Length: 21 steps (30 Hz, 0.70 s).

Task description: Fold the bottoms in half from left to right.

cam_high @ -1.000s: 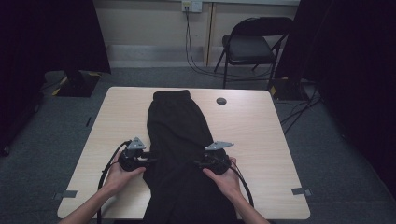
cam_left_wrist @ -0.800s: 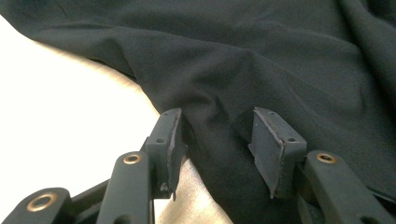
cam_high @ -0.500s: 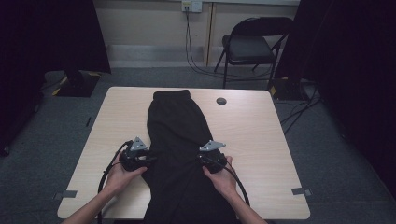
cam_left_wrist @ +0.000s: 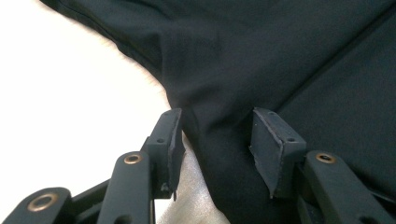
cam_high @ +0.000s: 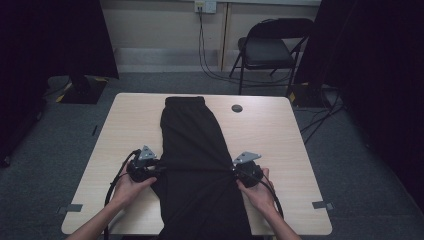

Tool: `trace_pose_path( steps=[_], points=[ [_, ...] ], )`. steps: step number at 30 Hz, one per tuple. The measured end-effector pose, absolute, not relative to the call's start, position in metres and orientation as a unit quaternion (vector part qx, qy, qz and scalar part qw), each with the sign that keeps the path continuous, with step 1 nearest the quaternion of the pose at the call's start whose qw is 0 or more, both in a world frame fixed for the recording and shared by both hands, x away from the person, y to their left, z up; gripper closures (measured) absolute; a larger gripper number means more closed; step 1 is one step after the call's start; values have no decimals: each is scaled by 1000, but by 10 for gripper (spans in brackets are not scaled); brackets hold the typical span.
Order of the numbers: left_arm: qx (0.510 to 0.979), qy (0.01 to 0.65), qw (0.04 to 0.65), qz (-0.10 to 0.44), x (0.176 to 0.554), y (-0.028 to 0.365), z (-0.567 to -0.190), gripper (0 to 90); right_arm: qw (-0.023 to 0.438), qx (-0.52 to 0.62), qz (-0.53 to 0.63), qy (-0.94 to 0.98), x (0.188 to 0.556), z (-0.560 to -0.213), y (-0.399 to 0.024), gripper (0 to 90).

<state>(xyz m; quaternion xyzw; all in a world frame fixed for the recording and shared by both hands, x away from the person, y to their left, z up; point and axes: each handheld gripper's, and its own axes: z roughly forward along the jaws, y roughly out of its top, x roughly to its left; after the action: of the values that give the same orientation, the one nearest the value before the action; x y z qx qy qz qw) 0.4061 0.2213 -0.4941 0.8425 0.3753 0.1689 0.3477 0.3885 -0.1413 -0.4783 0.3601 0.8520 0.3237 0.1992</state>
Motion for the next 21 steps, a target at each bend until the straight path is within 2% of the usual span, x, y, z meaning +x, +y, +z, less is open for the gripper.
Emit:
trace_pose_path(
  steps=[2, 3, 7, 10, 15, 17, 20, 21],
  points=[
    [843, 377, 347, 166, 407, 222, -494, 539, 208, 359, 330, 848, 385, -478, -137, 699],
    [843, 376, 347, 167, 407, 222, -494, 537, 213, 361, 332, 845, 383, -476, -136, 664],
    [844, 374, 347, 168, 408, 223, -494, 536, 180, 332, 362, 852, 361, -469, -127, 607],
    [842, 376, 348, 168, 408, 223, -494, 536, 140, 325, 360, 863, 351, -479, -119, 571],
    [844, 373, 344, 175, 409, 224, -494, 536, 122, 305, 350, 877, 346, -490, -104, 536],
    [842, 376, 345, 175, 410, 225, -494, 536, 129, 299, 354, 877, 345, -493, -103, 568],
    [838, 382, 350, 171, 411, 226, -495, 535, 134, 295, 354, 877, 343, -493, -103, 756],
    [839, 380, 348, 174, 411, 226, -495, 536, 133, 294, 354, 878, 342, -493, -104, 794]
  ],
)
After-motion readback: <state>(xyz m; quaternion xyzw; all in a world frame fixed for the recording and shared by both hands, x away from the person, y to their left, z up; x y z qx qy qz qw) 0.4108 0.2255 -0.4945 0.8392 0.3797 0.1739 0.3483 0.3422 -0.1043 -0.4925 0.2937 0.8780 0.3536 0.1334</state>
